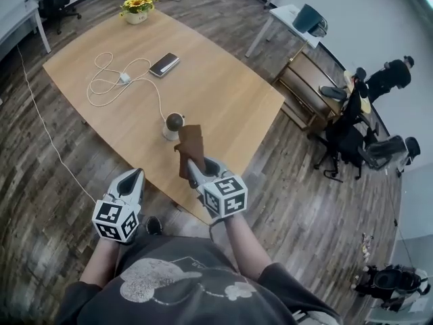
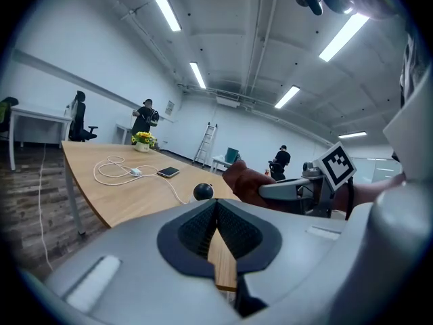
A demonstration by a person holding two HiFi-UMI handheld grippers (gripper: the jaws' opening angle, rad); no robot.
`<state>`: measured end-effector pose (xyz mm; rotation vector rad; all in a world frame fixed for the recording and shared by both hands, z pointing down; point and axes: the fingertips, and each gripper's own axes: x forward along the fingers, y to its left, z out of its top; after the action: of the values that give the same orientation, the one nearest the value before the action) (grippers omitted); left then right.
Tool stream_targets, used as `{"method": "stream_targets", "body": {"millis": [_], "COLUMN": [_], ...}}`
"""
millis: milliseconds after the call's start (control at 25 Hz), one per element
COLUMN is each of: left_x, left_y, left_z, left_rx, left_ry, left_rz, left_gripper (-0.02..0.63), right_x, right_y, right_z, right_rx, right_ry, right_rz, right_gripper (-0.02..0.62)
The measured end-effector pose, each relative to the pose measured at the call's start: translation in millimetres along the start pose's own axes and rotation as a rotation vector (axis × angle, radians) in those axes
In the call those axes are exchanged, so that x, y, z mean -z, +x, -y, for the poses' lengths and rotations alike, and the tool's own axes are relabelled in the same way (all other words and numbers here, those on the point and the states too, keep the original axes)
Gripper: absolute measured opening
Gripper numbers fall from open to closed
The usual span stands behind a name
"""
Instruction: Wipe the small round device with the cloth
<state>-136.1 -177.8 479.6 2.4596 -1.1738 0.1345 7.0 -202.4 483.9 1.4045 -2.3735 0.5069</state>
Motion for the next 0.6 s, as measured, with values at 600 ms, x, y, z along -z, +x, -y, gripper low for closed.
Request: {"method": "stream_targets", "body": {"millis": [600], "left_x": [-11], "left_y": [30], "left_z": [-15], "left_rx": [-0.057], "left_ry": [-0.032], "left_rz": [0.000], "left_gripper": [0.020], "right_x": [-12], "right_y": [91], "right_z": [19], "right_rx": [-0.061], "right_ry": [-0.026], "right_rz": [-0.194], "right_gripper": [0.073]}}
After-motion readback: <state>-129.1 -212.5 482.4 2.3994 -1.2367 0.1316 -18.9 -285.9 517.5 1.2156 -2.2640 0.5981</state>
